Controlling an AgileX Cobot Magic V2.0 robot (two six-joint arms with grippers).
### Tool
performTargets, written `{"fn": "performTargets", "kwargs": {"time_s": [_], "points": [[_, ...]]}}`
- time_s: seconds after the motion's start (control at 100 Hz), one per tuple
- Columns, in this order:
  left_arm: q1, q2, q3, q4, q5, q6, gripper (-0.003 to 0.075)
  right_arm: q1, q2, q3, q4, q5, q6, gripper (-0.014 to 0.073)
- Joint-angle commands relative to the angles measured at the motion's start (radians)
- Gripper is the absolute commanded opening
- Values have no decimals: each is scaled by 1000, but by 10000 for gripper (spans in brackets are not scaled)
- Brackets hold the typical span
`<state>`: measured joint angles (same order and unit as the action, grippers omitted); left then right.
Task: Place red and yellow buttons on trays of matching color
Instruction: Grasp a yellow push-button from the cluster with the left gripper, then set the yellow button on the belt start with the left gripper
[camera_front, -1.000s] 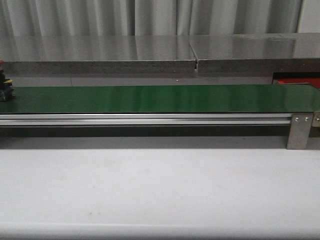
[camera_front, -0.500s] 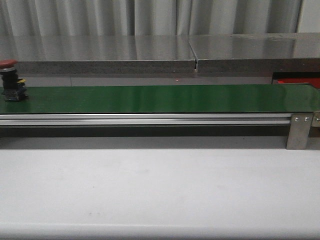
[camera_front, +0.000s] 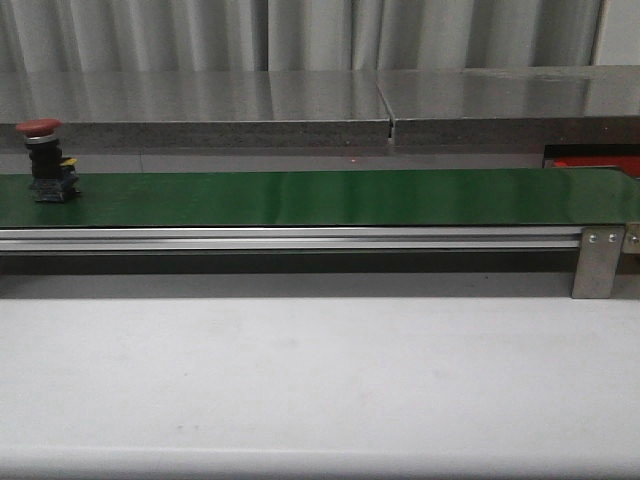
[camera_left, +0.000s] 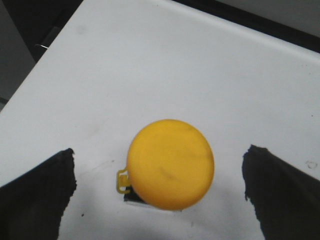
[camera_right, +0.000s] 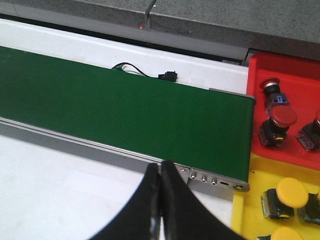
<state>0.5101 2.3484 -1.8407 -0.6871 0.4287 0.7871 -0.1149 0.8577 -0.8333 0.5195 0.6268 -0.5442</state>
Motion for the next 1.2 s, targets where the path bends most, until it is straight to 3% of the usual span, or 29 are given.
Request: {"fn": "performTargets", "kwargs": {"time_s": [0.0,0.16,0.23,0.3,0.54,0.99,1.19], "points": [[-4,-45,-58,-35,-43,-2,629,-1,-7,-25,14,-52,-9,-118],[-4,-31,-65,-55,-49,-2,623,-1,-7,-25,14,-52,-9,-118],[-4,-30,-65,-55,-49,-2,573,-1,-7,-25,14,-52,-9,-118],[-4,-30,-65,-55,-57,-2,467,-1,-7,-25,14,-52,-9,-118],[-4,-39,-66,-55,-45,-2,-21,-1,-7,-25,14,-52,-9,-118],[-4,-261,-82,-82,197,-2,-19,-1,-7,-25,14,-52,-9,-118],[-4,-401,-79,-99,367,-3,-20,-1,-7,-25,14,-52,-9,-118]]}}
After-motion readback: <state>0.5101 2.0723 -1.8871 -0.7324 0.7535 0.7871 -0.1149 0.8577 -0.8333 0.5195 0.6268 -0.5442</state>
